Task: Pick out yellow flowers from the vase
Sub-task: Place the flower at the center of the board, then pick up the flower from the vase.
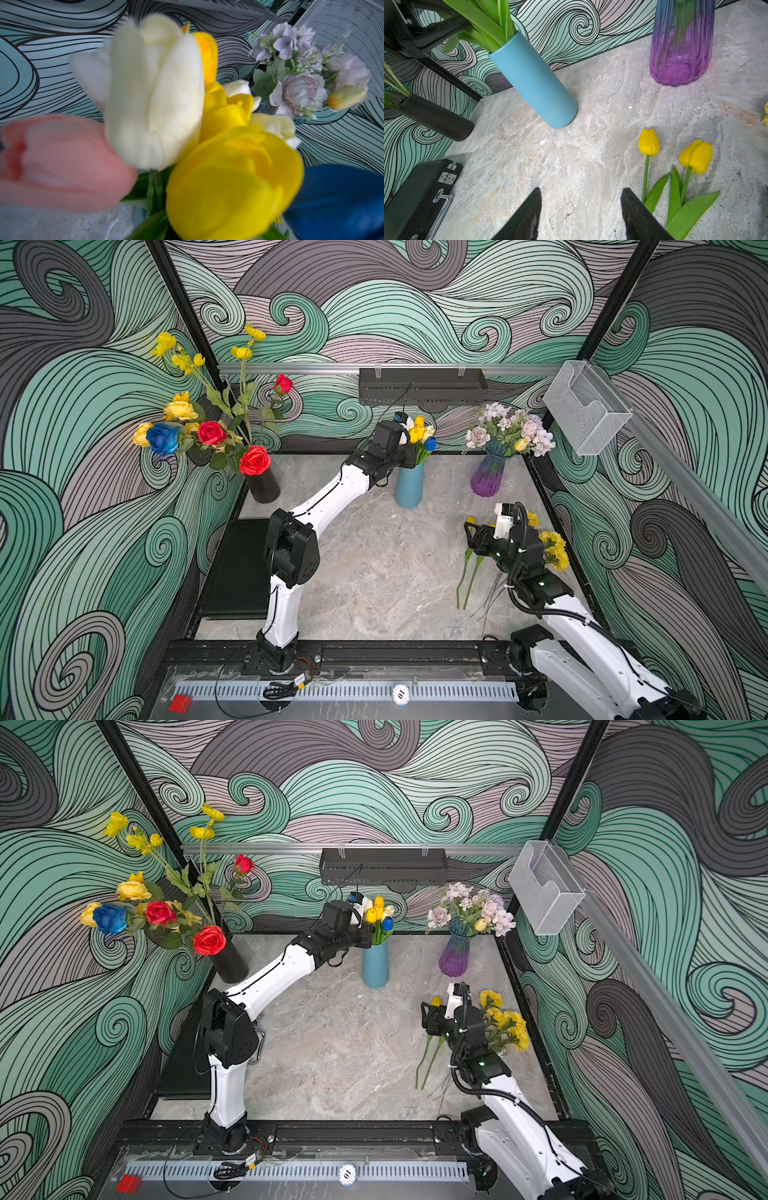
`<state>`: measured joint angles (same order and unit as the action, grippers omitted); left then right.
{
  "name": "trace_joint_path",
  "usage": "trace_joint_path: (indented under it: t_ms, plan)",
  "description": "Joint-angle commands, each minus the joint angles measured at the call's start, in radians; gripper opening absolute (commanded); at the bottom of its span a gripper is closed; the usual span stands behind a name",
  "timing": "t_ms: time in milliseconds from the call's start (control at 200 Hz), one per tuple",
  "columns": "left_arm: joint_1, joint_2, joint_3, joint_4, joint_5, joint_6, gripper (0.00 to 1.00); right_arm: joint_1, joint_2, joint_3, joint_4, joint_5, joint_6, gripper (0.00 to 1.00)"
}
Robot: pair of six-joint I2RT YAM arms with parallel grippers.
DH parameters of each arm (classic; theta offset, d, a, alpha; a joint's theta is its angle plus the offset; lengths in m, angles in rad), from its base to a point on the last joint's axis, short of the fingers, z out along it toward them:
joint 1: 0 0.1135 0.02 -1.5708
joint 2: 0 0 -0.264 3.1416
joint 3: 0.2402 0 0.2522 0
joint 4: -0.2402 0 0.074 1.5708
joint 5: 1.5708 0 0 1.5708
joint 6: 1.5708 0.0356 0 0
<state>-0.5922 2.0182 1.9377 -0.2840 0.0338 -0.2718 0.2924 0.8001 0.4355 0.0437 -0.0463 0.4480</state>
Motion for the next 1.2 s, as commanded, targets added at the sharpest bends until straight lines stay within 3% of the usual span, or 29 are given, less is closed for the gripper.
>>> trace_joint_path:
  t_ms: [0,465,876,1046,1191]
  plan:
    - [-0.014,-0.082,-0.017,0.025,0.000,0.022,0.08,-0.004,0.007,0.025,0.022,-0.008,-0.005,0.61]
    - [-0.029,-0.217,-0.070,-0.010,0.007,0.057,0.07,-0.004,0.022,0.049,0.032,-0.036,-0.037,0.60]
    - [-0.032,-0.388,-0.166,-0.019,0.055,0.083,0.06,-0.002,0.037,0.098,0.071,-0.145,-0.125,0.60]
    - [-0.033,-0.456,-0.176,-0.062,0.082,0.107,0.06,0.023,0.061,0.134,0.119,-0.225,-0.209,0.59]
    - [-0.032,-0.537,-0.221,-0.069,0.075,0.125,0.05,0.102,0.093,0.188,0.146,-0.211,-0.314,0.59]
